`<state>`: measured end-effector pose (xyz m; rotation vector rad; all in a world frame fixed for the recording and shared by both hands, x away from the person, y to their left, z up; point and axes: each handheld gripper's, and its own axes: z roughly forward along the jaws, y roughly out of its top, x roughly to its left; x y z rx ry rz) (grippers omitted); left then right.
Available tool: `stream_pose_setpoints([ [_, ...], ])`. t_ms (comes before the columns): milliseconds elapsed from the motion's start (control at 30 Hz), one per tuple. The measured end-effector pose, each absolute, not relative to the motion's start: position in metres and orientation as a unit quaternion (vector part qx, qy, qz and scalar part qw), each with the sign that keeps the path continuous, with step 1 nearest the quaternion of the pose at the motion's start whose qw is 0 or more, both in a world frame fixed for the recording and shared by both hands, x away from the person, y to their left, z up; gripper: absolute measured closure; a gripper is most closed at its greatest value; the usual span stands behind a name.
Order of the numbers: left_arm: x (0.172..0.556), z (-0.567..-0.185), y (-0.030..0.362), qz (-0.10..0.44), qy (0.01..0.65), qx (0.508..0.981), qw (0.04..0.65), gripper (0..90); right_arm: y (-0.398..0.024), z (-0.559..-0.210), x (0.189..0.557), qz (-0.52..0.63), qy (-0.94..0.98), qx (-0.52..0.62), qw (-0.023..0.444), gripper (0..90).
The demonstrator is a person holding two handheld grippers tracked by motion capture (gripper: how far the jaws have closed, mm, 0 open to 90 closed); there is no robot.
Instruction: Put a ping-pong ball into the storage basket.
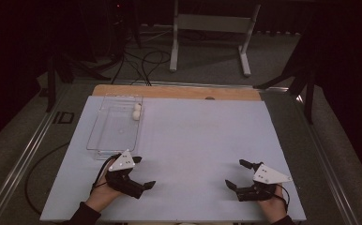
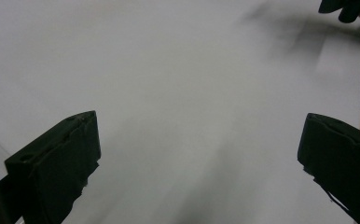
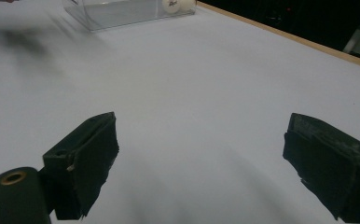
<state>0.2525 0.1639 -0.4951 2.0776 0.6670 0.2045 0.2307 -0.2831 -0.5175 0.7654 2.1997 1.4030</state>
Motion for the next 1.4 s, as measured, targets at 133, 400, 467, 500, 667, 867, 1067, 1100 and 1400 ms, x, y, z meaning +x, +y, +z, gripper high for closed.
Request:
stream_pose_setpoints([
  [133, 0.251, -0.499, 0.17, 0.087, 0.275, 0.838, 0.464, 0.5, -0.284, -0.518, 0.231, 0.506, 0.79, 0.274, 0.21, 10.0],
  [400, 0.247, -0.505, 0.181, 0.093, 0.286, 0.836, 0.459, 0.5, -0.284, -0.518, 0.231, 0.505, 0.791, 0.273, 0.21, 10.0],
  [467, 0.248, -0.507, 0.183, 0.092, 0.287, 0.835, 0.46, 0.5, -0.284, -0.518, 0.232, 0.505, 0.792, 0.273, 0.21, 10.0],
  [500, 0.248, -0.507, 0.183, 0.092, 0.287, 0.835, 0.46, 0.5, -0.284, -0.518, 0.232, 0.505, 0.792, 0.273, 0.21, 10.0],
  [667, 0.249, -0.508, 0.188, 0.093, 0.294, 0.827, 0.471, 0.5, -0.284, -0.519, 0.232, 0.503, 0.793, 0.274, 0.208, 10.0],
  [867, 0.248, -0.509, 0.184, 0.104, 0.301, 0.824, 0.468, 0.5, -0.284, -0.519, 0.232, 0.504, 0.792, 0.274, 0.208, 10.0],
  [1067, 0.247, -0.51, 0.178, 0.108, 0.304, 0.822, 0.47, 0.5, -0.284, -0.52, 0.233, 0.505, 0.792, 0.275, 0.207, 10.0],
  [1100, 0.247, -0.51, 0.178, 0.11, 0.303, 0.822, 0.469, 0.5, -0.284, -0.52, 0.233, 0.505, 0.792, 0.274, 0.207, 10.0],
  [1400, 0.248, -0.515, 0.169, 0.121, 0.31, 0.822, 0.463, 0.5, -0.284, -0.521, 0.234, 0.503, 0.793, 0.276, 0.204, 10.0],
])
